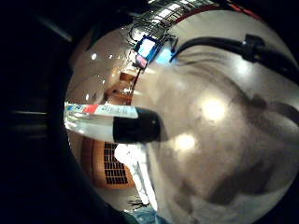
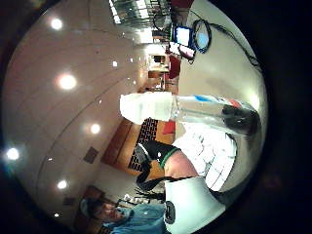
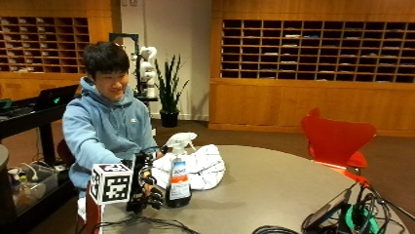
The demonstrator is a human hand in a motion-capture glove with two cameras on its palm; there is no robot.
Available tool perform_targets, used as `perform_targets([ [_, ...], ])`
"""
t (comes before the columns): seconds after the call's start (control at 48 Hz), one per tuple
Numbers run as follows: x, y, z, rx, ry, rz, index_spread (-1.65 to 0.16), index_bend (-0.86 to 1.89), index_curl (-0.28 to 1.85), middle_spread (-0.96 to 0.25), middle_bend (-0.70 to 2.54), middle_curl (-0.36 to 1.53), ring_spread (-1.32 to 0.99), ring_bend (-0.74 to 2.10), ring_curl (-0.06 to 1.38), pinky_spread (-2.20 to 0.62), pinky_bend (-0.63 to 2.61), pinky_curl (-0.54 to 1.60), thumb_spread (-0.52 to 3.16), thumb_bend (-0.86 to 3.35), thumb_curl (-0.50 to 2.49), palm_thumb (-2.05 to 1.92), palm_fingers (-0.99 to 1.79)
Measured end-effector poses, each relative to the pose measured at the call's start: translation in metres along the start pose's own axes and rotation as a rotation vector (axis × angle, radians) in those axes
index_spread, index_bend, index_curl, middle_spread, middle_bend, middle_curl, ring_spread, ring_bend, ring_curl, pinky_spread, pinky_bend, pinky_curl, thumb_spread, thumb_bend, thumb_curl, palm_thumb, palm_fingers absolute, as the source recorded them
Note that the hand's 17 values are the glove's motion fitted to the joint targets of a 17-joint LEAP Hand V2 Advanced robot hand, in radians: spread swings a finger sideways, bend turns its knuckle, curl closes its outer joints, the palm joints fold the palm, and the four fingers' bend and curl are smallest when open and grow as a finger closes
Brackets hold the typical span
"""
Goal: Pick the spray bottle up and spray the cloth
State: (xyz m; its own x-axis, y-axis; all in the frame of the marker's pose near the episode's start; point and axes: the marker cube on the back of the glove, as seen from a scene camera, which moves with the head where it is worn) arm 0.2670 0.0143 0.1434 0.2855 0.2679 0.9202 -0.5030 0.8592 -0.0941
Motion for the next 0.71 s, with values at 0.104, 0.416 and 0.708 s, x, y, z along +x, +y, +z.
perform_targets([
  [0.104, 0.0, -0.004, 0.006, -0.024, 0.01, 0.006, -0.32, 0.09, 0.11, 0.09, 0.22, 0.34, 0.15, 0.42, 0.29, 0.24, 0.65, 0.37, 0.85, -0.04, 0.33, 0.43, -0.04],
  [0.416, -0.011, -0.01, 0.026, -0.075, -0.03, -0.005, -0.33, 0.08, 0.09, 0.09, 0.22, 0.34, 0.15, 0.44, 0.29, 0.23, 0.67, 0.36, 0.83, -0.04, 0.33, 0.42, -0.04],
  [0.708, -0.019, -0.02, 0.037, -0.112, 0.014, -0.027, -0.33, 0.1, 0.1, 0.04, 0.25, 0.35, 0.1, 0.51, 0.31, 0.22, 0.66, 0.35, 0.83, -0.03, 0.33, 0.44, 0.06],
])
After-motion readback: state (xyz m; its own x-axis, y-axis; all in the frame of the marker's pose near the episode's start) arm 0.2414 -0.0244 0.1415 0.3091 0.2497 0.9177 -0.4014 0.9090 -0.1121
